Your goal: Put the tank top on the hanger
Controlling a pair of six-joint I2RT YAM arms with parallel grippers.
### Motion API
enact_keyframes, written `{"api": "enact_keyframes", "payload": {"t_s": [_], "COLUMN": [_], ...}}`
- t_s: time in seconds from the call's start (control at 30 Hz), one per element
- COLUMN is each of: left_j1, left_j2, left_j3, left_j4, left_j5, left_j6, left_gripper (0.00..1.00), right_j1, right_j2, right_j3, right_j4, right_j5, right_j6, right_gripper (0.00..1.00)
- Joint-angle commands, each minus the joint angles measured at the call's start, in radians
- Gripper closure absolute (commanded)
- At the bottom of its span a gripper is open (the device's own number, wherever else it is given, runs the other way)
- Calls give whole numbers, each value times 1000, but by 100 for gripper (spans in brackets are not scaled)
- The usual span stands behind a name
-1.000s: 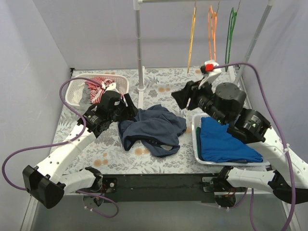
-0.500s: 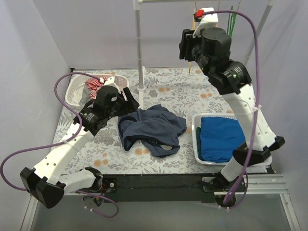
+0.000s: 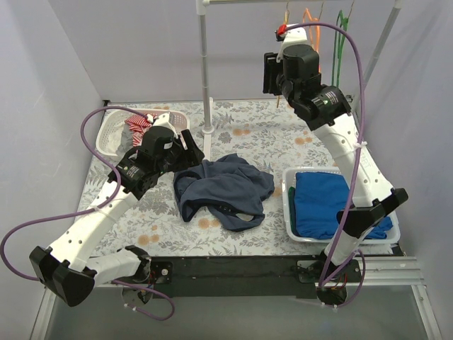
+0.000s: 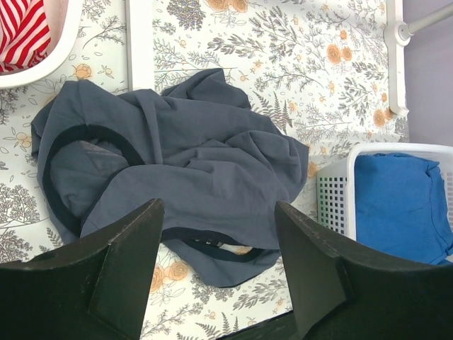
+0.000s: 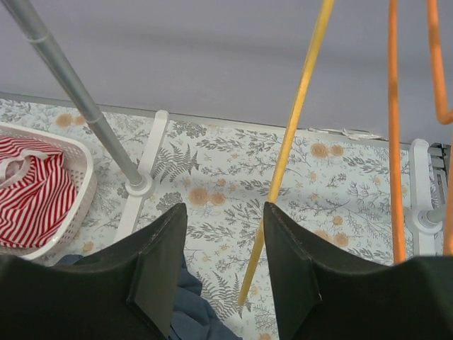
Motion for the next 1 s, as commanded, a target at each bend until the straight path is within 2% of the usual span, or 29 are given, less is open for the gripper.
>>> {"api": "enact_keyframes", "payload": {"t_s": [0.0,0.33,0.5,0.73,0.83,0.93,0.97], "left_j1": [6,6,8,9,11,14,13], "left_j2": [-12,-5,2,2,-1,-10,-9], "left_j3": [29,17,14,16,14,6,6], "left_j4": [-9,2,3,3,2,9,9], "left_j5": [-4,-2,7,6,4,3,4], "left_j6": [23,32,34,41,43,44,46], "left_gripper": [36,36,36,36,36,36,36], "right_j1": [-5,-5,-5,-12,-20,-25,-26], "right_j2": [-44,-72,-121,-83,-63,-55,-53], "right_j3": [-75,-153,-245,-221,-223,-223,-223], "right_j4": [92,152,223,234,235,229,229], "right_j5": [49,133,156,162,158,162,171], "right_j6": [7,-18,-24,-42,-43,-44,-46], "right_gripper": [45,45,45,46,54,69,71]}}
